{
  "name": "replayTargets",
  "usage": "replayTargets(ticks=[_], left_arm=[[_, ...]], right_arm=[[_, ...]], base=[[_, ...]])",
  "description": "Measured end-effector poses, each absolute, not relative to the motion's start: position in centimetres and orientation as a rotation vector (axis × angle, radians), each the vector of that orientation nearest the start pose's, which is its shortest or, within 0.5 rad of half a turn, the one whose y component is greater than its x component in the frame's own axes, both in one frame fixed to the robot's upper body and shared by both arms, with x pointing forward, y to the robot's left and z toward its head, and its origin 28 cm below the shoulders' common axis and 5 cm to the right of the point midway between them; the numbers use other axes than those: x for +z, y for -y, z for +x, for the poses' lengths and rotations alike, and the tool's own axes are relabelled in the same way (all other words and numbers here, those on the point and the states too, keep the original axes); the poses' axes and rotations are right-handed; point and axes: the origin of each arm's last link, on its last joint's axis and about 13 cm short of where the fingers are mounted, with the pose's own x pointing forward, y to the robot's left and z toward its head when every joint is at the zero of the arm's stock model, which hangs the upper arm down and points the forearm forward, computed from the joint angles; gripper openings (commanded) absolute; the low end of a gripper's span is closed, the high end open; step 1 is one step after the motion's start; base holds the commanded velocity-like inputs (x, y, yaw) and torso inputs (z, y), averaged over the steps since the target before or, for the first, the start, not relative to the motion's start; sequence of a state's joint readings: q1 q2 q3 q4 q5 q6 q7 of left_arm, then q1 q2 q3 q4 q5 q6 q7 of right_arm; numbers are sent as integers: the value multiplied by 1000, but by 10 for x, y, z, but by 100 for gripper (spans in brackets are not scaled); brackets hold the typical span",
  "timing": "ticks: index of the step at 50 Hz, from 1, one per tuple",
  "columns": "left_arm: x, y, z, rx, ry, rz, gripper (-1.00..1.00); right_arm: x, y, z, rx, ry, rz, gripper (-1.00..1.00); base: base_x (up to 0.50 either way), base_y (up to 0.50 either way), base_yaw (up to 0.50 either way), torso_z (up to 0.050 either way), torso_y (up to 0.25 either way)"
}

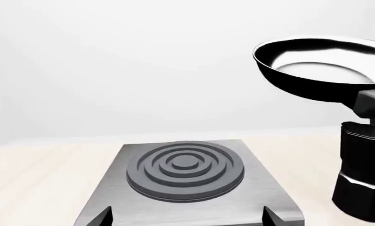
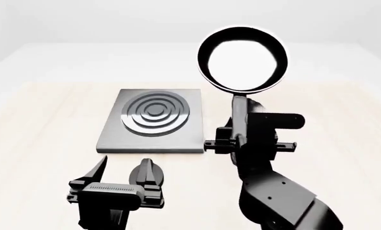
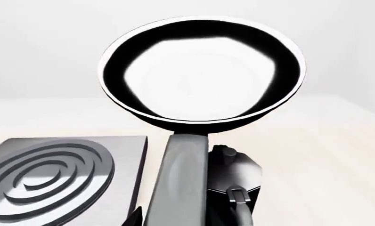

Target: Put the frying pan on the stove.

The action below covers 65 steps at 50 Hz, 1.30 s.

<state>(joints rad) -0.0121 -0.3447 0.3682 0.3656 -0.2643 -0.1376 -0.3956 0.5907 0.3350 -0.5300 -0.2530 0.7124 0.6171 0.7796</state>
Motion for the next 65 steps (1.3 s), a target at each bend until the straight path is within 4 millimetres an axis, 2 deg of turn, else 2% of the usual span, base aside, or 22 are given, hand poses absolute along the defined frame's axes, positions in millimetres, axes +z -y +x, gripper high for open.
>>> replayTargets(ticks=[15, 40, 65], left_arm=[[67, -195, 194, -54, 117, 19, 100], [67, -195, 196, -49, 116, 25, 100], [66, -195, 197, -45, 112, 24, 100]], right_arm=[[139, 45, 275, 23, -91, -18, -100], [131, 44, 281, 224, -122, -55, -100], [135, 46, 290, 377, -178, -81, -100]], base=[[0, 0, 0, 0, 2], [0, 0, 0, 1, 2], [0, 0, 0, 0, 2]])
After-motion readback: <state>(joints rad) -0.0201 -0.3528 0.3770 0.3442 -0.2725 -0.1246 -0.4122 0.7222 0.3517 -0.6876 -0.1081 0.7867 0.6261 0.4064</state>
